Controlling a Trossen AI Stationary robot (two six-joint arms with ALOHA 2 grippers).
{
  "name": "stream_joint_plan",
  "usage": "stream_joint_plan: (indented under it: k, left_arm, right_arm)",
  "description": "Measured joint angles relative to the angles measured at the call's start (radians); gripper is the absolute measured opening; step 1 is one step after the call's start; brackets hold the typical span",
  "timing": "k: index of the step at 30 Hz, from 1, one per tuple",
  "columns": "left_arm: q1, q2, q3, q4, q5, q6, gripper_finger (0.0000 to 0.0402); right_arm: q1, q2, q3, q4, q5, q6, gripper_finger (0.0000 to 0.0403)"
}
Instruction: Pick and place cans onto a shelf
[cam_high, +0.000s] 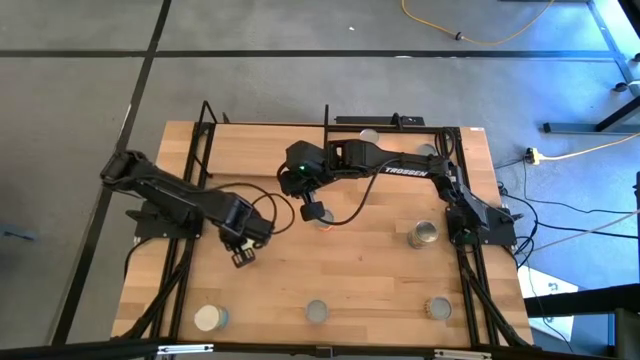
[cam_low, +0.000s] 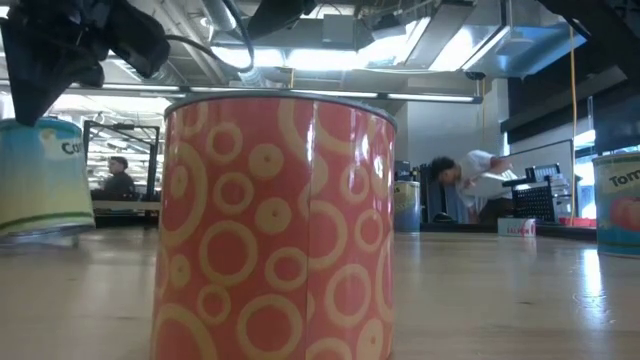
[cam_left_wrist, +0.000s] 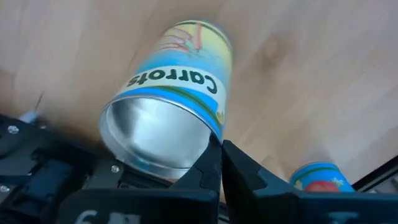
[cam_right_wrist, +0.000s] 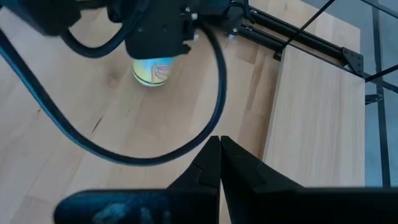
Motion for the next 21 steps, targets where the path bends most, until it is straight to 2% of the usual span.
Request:
stream_joint_plan:
  k: [14,21]
  left_arm:
    - [0.000,0.040,0.000,0.015,0.017,0.048,0.0000]
    - [0.007,0.022,0.000,0.015,0.015,-0.020,0.0000]
  right_arm:
    - [0.000,0.001,0.000,0.000,0.000,0.000,0.0010]
    - [0.000,0.001,0.000,0.000,0.000,0.000,0.0010]
